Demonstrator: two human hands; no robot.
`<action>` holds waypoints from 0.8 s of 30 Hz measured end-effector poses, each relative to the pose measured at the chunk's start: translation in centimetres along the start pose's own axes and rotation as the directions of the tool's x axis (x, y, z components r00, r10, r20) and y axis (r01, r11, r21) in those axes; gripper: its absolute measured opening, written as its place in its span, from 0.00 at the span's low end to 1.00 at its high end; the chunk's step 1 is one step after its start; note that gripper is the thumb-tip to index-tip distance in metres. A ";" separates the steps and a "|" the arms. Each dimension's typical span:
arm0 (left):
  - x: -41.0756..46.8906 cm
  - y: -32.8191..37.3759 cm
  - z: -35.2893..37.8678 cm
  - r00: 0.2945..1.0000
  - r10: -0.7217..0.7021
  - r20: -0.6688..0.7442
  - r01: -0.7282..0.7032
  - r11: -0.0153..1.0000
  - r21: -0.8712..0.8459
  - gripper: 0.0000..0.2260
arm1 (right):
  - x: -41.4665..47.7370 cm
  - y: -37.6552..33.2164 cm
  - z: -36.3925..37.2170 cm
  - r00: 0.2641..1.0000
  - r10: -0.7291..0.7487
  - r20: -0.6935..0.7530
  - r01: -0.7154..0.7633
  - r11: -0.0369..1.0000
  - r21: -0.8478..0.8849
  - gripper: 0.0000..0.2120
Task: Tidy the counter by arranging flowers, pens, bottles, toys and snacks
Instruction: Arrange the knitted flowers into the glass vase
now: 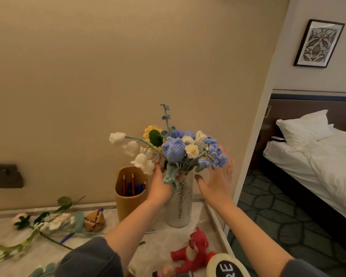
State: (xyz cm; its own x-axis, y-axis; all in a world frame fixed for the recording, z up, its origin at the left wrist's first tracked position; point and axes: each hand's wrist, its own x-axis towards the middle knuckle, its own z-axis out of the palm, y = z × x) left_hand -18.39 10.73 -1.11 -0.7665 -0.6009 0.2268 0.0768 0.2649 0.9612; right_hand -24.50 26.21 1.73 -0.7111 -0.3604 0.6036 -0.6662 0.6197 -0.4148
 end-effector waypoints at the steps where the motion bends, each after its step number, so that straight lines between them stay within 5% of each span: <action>1: -0.3 0.1 -0.1 1.000 -0.002 0.008 0.002 1.000 0.015 0.43 | -0.6 0.3 0.2 1.000 0.014 0.010 -0.015 0.999 0.038 0.34; 5: -1.8 -0.3 -0.7 0.997 0.002 0.076 -0.003 1.000 0.025 0.44 | -3.4 -0.6 -0.2 0.998 0.055 0.011 -0.056 0.983 0.174 0.34; 10: -3.7 -1.0 -1.8 0.991 -0.117 0.070 0.118 0.993 -0.012 0.33 | -6.0 -3.0 -0.2 0.968 0.241 -0.073 -0.179 0.861 0.476 0.22; 17: -7.6 -0.8 -5.5 0.988 -0.147 -0.046 0.144 0.987 -0.073 0.09 | -8.9 -8.4 2.4 0.909 0.379 0.172 -0.379 0.580 0.721 0.15; 24: -11.4 -1.4 -14.1 0.956 -0.204 -0.211 0.173 0.973 -0.156 0.04 | -12.1 -15.5 6.4 0.885 0.302 0.354 -0.457 0.429 0.779 0.17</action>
State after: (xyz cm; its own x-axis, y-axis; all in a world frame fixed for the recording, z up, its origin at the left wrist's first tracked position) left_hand -0.76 6.59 -2.83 -0.6134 -0.7879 0.0539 0.0412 0.0362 0.9985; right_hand -7.00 16.48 -3.44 -0.9100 -0.3788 0.1687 -0.1357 -0.1123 -0.9844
